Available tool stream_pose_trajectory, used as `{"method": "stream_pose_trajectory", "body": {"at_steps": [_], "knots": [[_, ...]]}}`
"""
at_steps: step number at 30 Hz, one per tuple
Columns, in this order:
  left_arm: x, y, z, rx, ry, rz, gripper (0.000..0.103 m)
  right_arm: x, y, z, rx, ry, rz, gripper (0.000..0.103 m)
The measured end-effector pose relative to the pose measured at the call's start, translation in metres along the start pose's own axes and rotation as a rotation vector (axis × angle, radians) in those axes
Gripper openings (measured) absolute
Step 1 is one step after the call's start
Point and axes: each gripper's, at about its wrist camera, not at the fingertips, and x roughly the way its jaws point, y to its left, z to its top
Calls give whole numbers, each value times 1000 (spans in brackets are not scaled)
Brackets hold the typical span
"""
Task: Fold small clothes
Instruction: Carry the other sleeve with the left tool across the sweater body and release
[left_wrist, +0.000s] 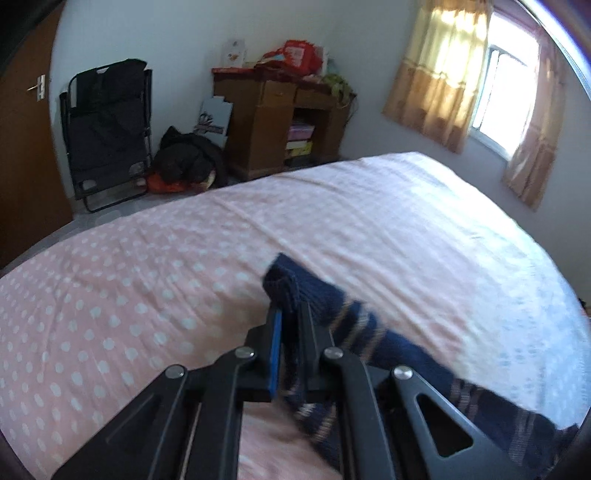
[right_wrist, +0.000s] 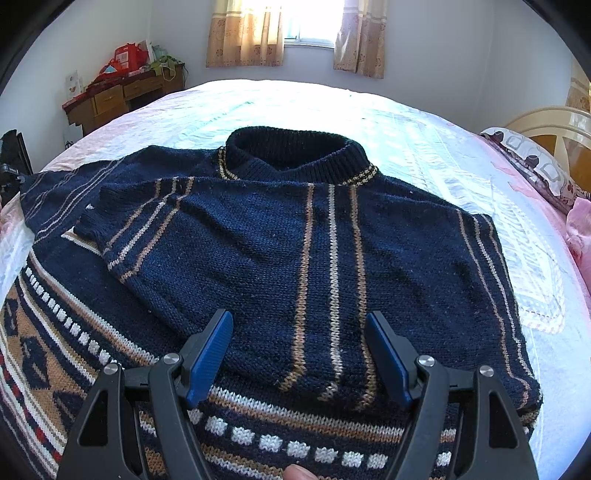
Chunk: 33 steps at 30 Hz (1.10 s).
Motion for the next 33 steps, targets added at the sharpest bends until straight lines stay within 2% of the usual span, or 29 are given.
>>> {"method": "stream_pose_trajectory", "body": {"at_steps": [5, 9, 16, 22, 28, 33], "knots": [[-43, -34, 2, 20, -22, -130, 8, 0, -3, 1, 9, -1, 12, 74], [-82, -68, -1, 1, -11, -262, 8, -10, -21, 3, 78, -9, 87, 74], [-138, -132, -21, 15, 25, -424, 7, -81, -53, -1, 158, -157, 131, 74], [-175, -187, -46, 16, 60, -546, 7, -118, -78, -24, 168, -206, 108, 74], [-205, -243, -76, 55, 97, -652, 7, -117, -92, -55, 180, -181, 91, 75], [-224, -293, -120, 102, 150, -725, 7, -112, -104, -69, 221, -172, 99, 75]]}}
